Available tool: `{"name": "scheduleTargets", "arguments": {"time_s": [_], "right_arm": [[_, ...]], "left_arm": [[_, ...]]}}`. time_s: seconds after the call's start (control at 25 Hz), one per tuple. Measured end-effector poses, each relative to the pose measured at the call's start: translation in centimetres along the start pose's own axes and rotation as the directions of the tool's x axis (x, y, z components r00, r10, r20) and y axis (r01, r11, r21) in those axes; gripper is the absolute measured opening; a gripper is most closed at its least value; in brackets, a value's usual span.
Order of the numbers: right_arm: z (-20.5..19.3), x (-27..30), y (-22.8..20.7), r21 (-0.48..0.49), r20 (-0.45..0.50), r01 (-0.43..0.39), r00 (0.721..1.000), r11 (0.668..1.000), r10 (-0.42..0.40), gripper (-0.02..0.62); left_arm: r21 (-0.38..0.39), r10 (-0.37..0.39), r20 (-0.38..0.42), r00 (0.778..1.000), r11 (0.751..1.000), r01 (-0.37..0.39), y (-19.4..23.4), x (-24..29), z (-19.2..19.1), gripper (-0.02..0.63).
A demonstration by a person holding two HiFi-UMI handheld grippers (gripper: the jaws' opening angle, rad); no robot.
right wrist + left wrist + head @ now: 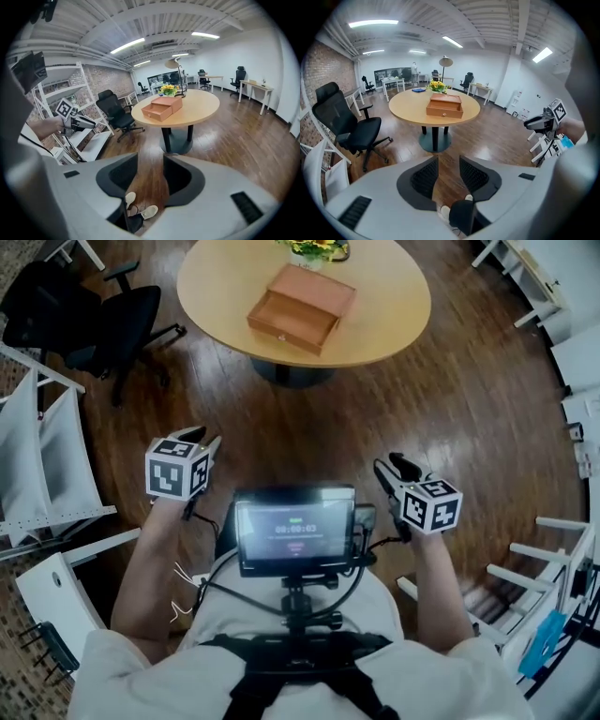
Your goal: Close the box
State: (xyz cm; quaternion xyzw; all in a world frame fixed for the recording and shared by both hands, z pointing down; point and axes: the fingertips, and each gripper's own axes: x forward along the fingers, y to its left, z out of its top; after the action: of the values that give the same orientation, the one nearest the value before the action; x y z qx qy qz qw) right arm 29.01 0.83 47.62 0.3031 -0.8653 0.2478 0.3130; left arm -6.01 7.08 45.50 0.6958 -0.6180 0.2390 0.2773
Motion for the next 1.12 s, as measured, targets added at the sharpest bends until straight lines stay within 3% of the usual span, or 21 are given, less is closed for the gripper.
{"name": "scheduleTargets", "arguments": {"time_s": [0.32, 0.76, 0.92, 1.12], "right_arm": [[4.4, 4.8, -1.3, -0.011, -0.024, -0.026, 0.999, 1.0, 0.025, 0.179], [14.6, 11.3, -4.7, -0.055, -0.06, -0.016, 0.998, 0.998, 0.013, 0.179], [18.8, 14.9, -5.5, -0.095, -0.076, -0.051, 0.996, 0.994, 0.044, 0.179], [22.7, 19.3, -6.3, -0.195, -0.143, -0.148, 0.982, 0.97, 0.121, 0.179]], "left_arm": [[-0.002, -0.024, -0.024, 0.999, 1.0, 0.024, 2.8, 4.2, 2.2, 0.144], [0.042, -0.123, -0.025, 0.992, 0.991, 0.124, 6.0, 13.0, 8.8, 0.144], [0.056, -0.147, -0.021, 0.989, 0.987, 0.148, 6.9, 15.6, 10.7, 0.144], [0.01, -0.157, -0.009, 0.988, 0.988, 0.157, 6.3, 17.9, 11.5, 0.144]]}}
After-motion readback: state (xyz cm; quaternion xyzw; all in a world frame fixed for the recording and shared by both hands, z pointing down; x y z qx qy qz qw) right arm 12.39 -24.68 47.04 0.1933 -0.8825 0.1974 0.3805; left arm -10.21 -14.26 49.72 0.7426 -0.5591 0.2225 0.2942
